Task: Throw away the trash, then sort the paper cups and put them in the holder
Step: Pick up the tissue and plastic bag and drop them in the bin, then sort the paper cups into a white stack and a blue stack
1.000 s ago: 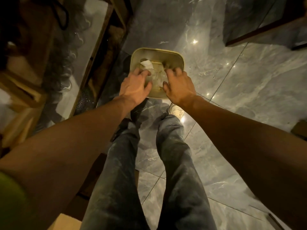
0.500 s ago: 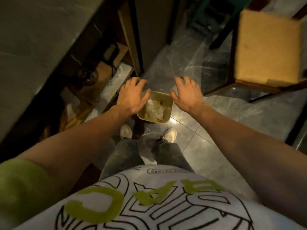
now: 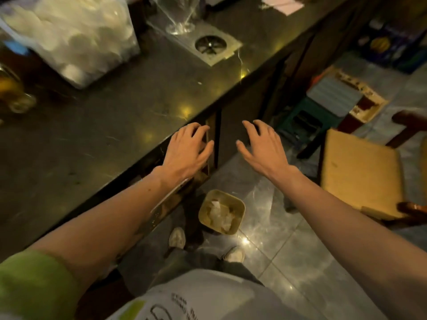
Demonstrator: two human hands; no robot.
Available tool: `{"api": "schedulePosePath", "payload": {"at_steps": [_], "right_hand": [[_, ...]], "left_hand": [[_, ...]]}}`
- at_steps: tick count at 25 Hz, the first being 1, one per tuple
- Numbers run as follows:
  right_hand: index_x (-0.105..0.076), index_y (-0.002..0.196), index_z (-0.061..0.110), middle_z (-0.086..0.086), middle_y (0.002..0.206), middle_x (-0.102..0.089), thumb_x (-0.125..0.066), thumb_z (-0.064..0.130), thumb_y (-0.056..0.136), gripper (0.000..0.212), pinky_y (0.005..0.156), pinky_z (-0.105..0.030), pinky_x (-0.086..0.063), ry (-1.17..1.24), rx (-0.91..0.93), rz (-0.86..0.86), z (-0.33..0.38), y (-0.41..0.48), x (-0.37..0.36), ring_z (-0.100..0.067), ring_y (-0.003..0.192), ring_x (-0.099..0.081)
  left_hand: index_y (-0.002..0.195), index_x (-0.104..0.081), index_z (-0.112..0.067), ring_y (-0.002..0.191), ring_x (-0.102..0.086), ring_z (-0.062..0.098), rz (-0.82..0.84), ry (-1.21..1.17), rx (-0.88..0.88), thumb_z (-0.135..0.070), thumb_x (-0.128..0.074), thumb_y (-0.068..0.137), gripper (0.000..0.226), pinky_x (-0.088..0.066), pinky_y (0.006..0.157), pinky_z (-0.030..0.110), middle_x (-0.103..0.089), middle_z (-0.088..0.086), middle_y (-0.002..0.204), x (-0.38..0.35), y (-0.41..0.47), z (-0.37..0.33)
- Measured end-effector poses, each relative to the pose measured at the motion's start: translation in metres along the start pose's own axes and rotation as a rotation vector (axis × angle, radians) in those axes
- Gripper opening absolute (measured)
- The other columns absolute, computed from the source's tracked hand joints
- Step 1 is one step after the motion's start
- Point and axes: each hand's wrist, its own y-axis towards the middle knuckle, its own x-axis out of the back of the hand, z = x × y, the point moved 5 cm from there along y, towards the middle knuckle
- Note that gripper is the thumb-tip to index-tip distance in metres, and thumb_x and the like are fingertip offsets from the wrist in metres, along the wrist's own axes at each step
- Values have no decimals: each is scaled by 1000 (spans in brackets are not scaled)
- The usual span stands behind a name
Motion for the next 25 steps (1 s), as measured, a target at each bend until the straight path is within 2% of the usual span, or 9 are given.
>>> {"api": "schedulePosePath", "payload": {"at_steps": [4, 10, 15, 20, 22, 24, 25], "right_hand": [[-33, 150, 19, -18, 151, -38, -46, 46, 97, 62, 112, -49, -30, -12, 37, -80, 3, 25, 55, -36, 139, -35], [-35, 149, 17, -19, 149, -40, -50, 42, 95, 61, 110, -48, -32, -78, -31, -261, -11, 46, 135, -36, 137, -37], [-33, 149, 20, -18, 150, -38, -48, 45, 95, 62, 111, -48, -30, -149, -195, -370, -43, 33, 188, -37, 137, -35], [-32, 149, 22, -17, 150, -39, -47, 48, 93, 64, 110, -49, -32, -246, -421, -465, -99, -22, 238, -36, 138, -36], [-35, 148, 21, -18, 147, -42, -49, 46, 93, 62, 108, -48, -34, -342, -572, -535, -145, -81, 269, -36, 135, -39], [-36, 148, 19, -19, 146, -43, -50, 45, 93, 62, 108, -48, -34, -367, -599, -546, -159, -103, 280, -37, 134, -40], [-37, 148, 18, -20, 146, -43, -50, 45, 93, 63, 108, -48, -34, -386, -650, -550, -176, -128, 290, -37, 134, -40]], "left_hand": [[144, -43, -17, 135, -41, 30, -82, 16, -53, -47, -39, 100, 53, -33, 112, 45, -46, 13, 145, 50, 32, -18], [145, -39, -21, 138, -37, 29, -158, 6, -232, -51, -35, 99, 55, -32, 113, 47, -42, 11, 148, 97, 86, -64], [145, -41, -20, 136, -39, 29, -198, -34, -442, -50, -37, 99, 55, -31, 113, 46, -43, 12, 146, 121, 130, -119], [146, -41, -16, 136, -39, 31, -153, -83, -660, -47, -39, 99, 56, -32, 113, 47, -43, 16, 147, 114, 152, -205], [145, -41, -15, 135, -40, 32, -109, -125, -825, -46, -39, 99, 56, -32, 113, 48, -43, 16, 145, 100, 147, -287], [144, -43, -15, 134, -41, 32, -133, -135, -865, -47, -39, 99, 55, -33, 112, 48, -45, 17, 144, 95, 146, -310], [144, -43, -14, 134, -41, 33, -133, -150, -923, -46, -39, 99, 55, -33, 112, 48, -45, 17, 144, 87, 141, -343]]}}
